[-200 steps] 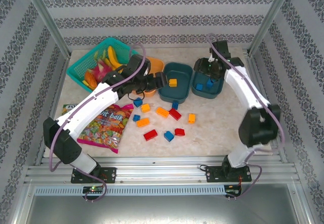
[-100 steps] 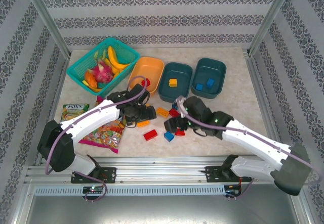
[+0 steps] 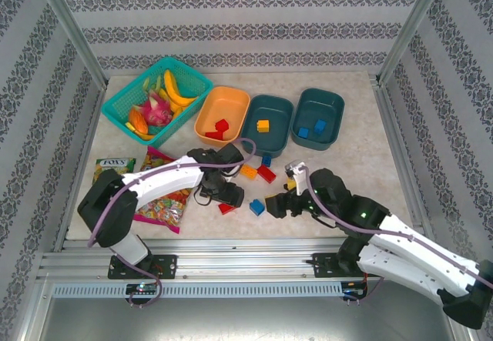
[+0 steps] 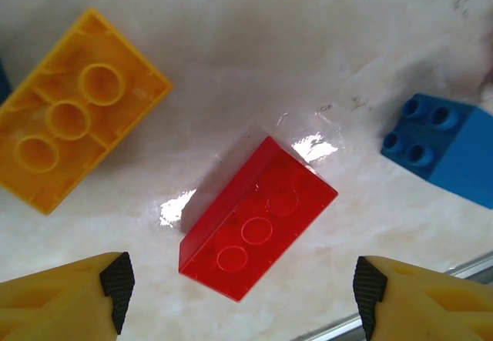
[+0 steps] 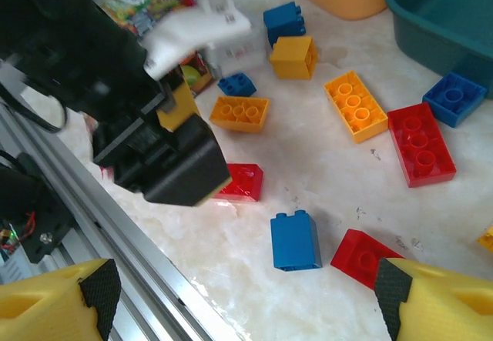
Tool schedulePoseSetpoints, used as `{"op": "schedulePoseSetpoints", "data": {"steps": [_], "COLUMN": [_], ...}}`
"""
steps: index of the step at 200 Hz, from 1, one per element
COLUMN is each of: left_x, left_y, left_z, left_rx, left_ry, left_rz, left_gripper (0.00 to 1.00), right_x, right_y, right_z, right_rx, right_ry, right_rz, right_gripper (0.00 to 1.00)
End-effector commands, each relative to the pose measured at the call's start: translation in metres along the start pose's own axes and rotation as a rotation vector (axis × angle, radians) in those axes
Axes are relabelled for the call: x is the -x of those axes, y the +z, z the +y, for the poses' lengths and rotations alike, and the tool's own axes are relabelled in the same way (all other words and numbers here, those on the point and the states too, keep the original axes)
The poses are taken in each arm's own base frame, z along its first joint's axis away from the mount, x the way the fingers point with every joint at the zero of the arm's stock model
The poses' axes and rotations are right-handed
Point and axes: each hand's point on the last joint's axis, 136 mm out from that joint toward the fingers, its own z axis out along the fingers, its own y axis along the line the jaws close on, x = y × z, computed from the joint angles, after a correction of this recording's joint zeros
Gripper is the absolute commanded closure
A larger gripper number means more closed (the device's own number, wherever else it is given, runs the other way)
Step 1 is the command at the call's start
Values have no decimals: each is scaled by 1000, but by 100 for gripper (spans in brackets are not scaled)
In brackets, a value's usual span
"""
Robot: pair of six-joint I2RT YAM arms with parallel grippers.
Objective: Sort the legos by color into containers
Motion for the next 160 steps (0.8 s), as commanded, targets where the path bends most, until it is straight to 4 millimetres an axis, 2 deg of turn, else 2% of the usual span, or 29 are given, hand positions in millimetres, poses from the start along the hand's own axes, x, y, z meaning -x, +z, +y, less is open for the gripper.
{"op": "schedulePoseSetpoints", "data": {"steps": [1, 54, 116, 160], "left_x": [2, 1, -8, -5], "left_y": [4, 22, 40, 47], "left_z": [-6, -6, -11, -9], "left_rx": [29, 72, 89, 142], "left_ry": [144, 206, 239, 232], "left_rz": [14, 64, 104, 93], "left_gripper": [22, 22, 35, 47], "right_x": [-6, -5, -3, -2], "right_y": [-6, -6, -4, -3], "right_z": [-11, -15, -18, -23], "right_rx": [-42, -62, -70, -80], "right_ry": [42, 83, 93, 118], "right_rz": [-27, -38, -45, -58], "right_gripper": [11, 10, 11, 11]}}
